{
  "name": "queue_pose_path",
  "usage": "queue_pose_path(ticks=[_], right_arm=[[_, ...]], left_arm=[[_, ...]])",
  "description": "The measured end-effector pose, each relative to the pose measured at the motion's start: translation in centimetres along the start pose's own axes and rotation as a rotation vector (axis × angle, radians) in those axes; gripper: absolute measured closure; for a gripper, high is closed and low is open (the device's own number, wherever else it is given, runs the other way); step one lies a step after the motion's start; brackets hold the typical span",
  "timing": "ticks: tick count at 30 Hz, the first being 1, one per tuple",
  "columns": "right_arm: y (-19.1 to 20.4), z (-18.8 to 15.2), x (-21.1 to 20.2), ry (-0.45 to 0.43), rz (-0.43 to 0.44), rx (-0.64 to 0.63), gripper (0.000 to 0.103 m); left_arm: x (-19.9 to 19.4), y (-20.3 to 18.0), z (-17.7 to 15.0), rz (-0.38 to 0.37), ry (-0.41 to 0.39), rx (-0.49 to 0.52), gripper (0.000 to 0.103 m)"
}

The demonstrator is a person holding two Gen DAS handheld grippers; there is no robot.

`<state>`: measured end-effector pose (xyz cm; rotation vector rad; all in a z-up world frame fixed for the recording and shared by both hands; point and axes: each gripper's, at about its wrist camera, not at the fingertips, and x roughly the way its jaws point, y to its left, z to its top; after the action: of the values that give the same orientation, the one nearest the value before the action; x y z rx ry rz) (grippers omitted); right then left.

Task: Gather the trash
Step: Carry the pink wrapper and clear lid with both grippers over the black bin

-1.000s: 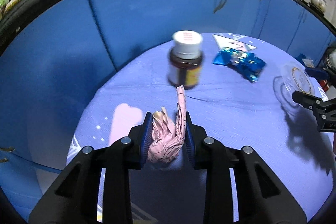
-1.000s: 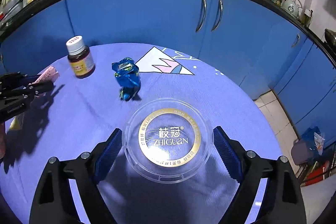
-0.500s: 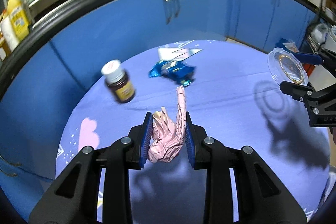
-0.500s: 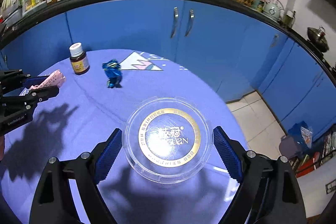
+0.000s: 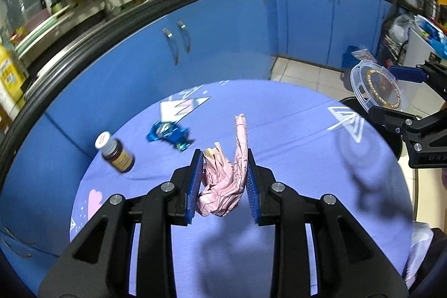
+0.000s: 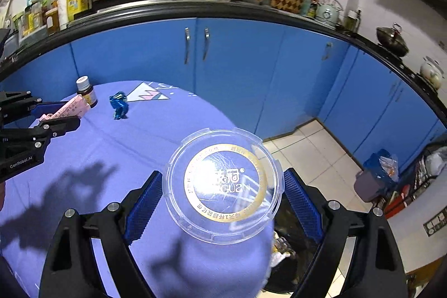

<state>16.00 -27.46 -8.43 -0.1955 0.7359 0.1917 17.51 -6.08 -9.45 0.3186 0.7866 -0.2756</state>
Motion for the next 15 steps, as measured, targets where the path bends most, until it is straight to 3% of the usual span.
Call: queue_pose_path(ticks=[15], right_arm=[[-5.6,-1.3,-6.9,-0.111,-0.11,0.028,0.019]], left_arm=[[-2.1,-8.4,3.9,-0.06,-0.069,0.123,0.073]])
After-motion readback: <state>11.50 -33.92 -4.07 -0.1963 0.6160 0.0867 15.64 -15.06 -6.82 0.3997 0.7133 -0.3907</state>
